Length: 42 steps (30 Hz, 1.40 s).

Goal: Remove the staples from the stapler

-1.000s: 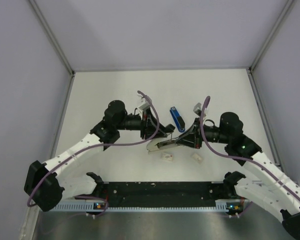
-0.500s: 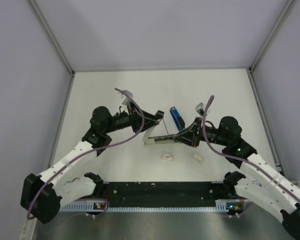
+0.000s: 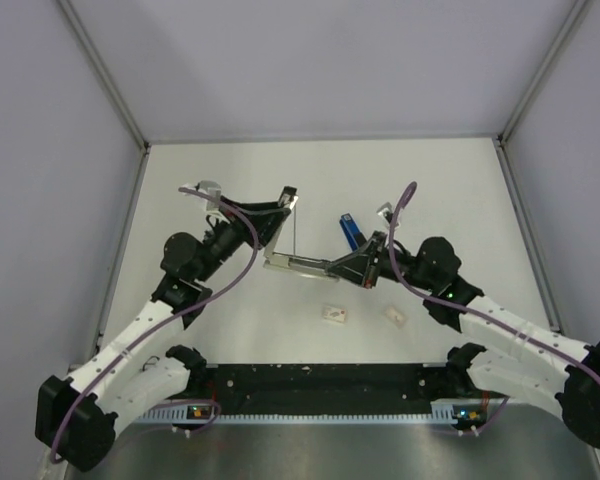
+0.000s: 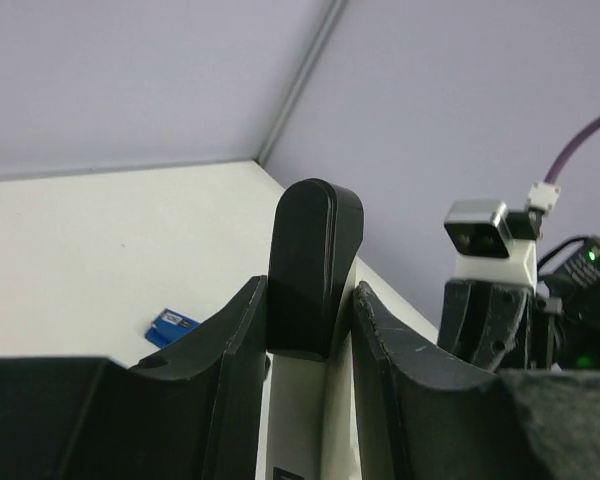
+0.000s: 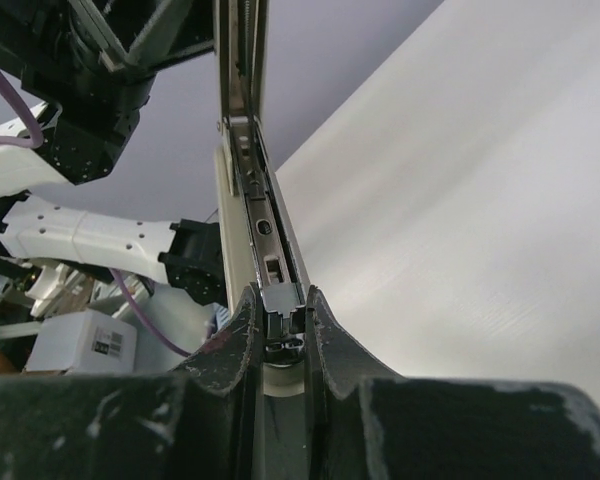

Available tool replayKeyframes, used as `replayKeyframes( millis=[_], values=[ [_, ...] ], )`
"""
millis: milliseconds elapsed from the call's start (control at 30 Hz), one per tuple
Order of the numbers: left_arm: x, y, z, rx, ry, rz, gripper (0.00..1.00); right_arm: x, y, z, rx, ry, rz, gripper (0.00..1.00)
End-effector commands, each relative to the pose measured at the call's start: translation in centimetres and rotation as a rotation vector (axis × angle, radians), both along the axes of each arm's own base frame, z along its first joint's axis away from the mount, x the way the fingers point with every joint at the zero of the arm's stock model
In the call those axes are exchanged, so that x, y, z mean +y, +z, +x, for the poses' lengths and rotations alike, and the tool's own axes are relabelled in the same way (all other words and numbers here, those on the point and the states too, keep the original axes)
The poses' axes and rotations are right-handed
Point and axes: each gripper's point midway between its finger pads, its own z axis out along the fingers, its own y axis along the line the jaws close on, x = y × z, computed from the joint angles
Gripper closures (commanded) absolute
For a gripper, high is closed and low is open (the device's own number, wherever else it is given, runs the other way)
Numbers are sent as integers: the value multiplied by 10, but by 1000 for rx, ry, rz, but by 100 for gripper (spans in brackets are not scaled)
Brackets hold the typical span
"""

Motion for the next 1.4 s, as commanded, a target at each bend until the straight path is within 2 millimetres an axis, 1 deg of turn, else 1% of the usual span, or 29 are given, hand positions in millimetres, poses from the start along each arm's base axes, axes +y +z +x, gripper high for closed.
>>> replayKeyframes(
  millis=[0, 100, 133, 233, 333, 467, 500, 600, 700, 833, 900, 1033, 1100, 1367],
  values=[
    [59, 77, 21, -206, 320, -207, 100, 22, -23, -24, 53, 105, -26, 100],
    [61, 81, 20, -213, 329, -219, 100, 35, -30, -32, 57, 134, -38, 100],
    [67, 82, 23, -207, 362, -234, 100, 39, -33, -34, 60, 142, -47, 100],
    [70, 84, 25, -204, 377, -250, 100, 51, -39, -37, 55, 158, -70, 100],
    [68, 83, 28, -194, 374, -250, 100, 59, -46, -36, 56, 164, -93, 100],
    [61, 73, 33, -177, 357, -231, 100, 74, -52, -32, 62, 182, -109, 100],
    [61, 68, 37, -162, 363, -226, 100, 79, -55, -30, 67, 186, -114, 100],
    [61, 57, 45, -127, 390, -204, 100, 92, -51, -25, 79, 205, -83, 100],
    [64, 44, 52, -105, 428, -166, 100, 104, -52, -20, 105, 221, -67, 100],
    [65, 26, 59, -75, 453, -124, 100, 121, -60, -11, 134, 237, -74, 100],
    [65, 17, 62, -56, 465, -104, 100, 130, -59, -7, 139, 247, -68, 100],
    [63, -3, 67, -23, 497, -48, 100, 143, -67, 1, 161, 257, -73, 100],
    [61, -13, 69, -7, 522, -4, 100, 148, -74, 5, 172, 258, -80, 97],
    [53, -47, 75, 30, 615, 161, 100, 166, -86, 14, 228, 268, -59, 85]
  ],
)
